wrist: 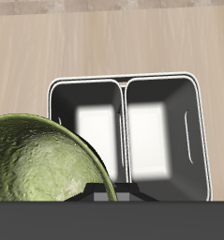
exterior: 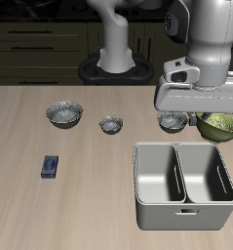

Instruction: Place the green bowl in the left side of the drainer

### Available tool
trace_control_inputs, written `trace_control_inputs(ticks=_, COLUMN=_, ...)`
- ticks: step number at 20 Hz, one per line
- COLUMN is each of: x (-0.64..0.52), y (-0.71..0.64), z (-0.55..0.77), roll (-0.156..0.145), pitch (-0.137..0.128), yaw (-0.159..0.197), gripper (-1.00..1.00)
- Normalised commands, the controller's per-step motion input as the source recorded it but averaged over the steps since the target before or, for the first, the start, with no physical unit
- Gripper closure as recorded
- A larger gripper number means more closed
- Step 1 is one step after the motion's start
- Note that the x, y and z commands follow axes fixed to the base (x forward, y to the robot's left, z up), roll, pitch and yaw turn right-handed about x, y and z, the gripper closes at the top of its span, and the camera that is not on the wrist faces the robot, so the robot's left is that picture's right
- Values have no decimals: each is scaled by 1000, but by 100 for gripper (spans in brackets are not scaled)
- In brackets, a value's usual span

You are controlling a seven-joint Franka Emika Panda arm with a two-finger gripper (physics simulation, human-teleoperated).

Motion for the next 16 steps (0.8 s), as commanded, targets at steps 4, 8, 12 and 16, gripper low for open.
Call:
trace_control_inputs(ticks=4, x=96, y=-75, z=-246, roll=-9, pitch=25, yaw=28, gripper=100)
trace_control_inputs(ticks=8, x=60, y=-40, z=-242, roll=0, pitch=35, yaw=8, gripper=100)
trace_control_inputs(ticks=12, x=58, y=11, z=-302, roll=1, pitch=34, yaw=21, gripper=100)
trace_control_inputs(ticks=16, x=16, y=90, z=-272, roll=21, pitch=40, yaw=27, gripper=100)
